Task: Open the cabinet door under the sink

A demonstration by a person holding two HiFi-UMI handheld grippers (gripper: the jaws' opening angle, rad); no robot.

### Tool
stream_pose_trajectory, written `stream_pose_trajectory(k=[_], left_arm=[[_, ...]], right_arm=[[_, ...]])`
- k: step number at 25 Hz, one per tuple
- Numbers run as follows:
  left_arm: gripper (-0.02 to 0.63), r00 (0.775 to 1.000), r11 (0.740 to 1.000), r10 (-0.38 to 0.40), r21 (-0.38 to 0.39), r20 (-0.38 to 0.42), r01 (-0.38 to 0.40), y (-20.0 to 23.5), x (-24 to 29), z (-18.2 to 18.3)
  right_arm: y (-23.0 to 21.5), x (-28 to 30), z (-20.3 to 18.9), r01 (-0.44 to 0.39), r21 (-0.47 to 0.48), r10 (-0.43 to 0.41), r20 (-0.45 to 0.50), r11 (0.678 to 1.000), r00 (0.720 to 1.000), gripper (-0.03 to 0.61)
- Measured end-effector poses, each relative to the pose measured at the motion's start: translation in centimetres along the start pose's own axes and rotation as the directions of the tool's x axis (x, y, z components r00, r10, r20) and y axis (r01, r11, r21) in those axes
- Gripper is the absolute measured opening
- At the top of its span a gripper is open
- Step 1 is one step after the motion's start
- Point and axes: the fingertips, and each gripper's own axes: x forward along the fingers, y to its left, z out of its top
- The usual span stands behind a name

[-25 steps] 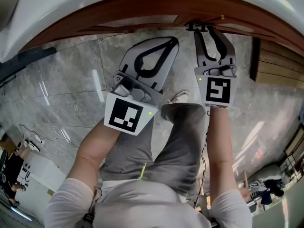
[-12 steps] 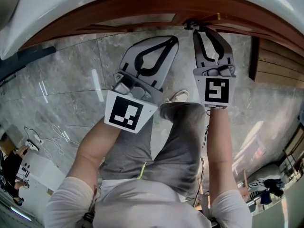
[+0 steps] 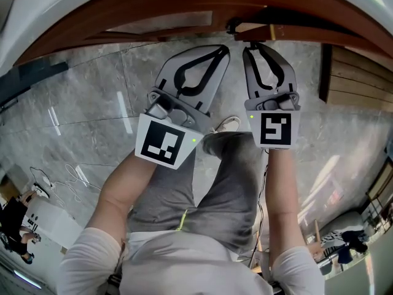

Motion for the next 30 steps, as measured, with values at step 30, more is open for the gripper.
stream_pose_trajectory(k=[30], left_arm=[[0.005,0.993,0.987,-0.095,0.12,-0.073,0.103,-3.5,5.8,-0.6]], right_arm=[[0.8,-4.9,-2.7,-0.073,0.046,0.075,-0.053,0.996,0.996,0.092]])
